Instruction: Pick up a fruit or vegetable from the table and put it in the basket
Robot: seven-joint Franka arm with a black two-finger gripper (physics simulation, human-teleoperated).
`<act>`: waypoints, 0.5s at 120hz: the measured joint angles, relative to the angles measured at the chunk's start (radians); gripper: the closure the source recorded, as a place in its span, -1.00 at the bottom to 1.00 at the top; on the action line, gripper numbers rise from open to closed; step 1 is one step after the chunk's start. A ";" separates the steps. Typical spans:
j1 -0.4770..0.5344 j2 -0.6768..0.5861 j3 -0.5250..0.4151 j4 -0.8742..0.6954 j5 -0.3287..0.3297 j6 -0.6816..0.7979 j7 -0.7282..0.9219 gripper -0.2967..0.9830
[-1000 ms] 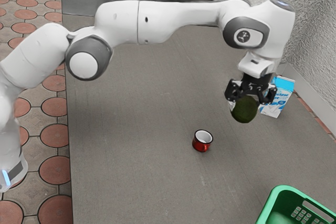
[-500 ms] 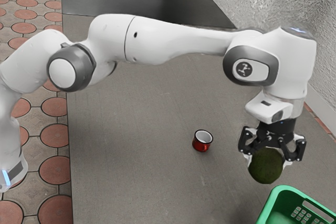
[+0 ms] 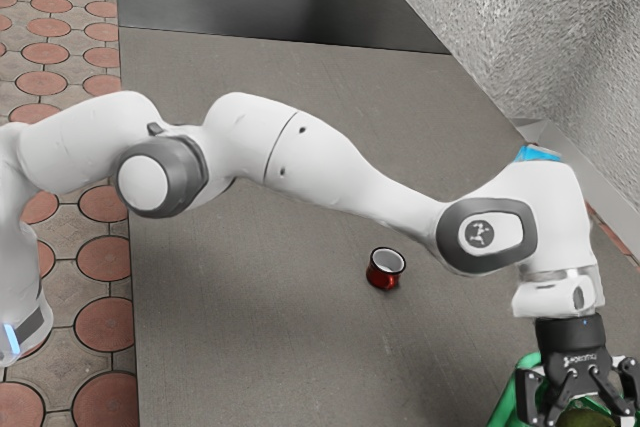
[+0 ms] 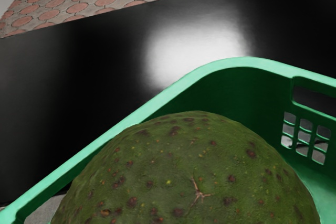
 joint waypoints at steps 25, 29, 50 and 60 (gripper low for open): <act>0.000 0.011 -0.007 0.001 -0.062 0.097 -0.023 -0.44; 0.000 0.011 -0.007 0.001 -0.065 0.105 -0.026 -0.46; 0.000 0.011 -0.010 0.000 -0.075 0.129 -0.037 -0.52; 0.007 0.006 -0.009 -0.005 -0.081 0.124 -0.041 -0.53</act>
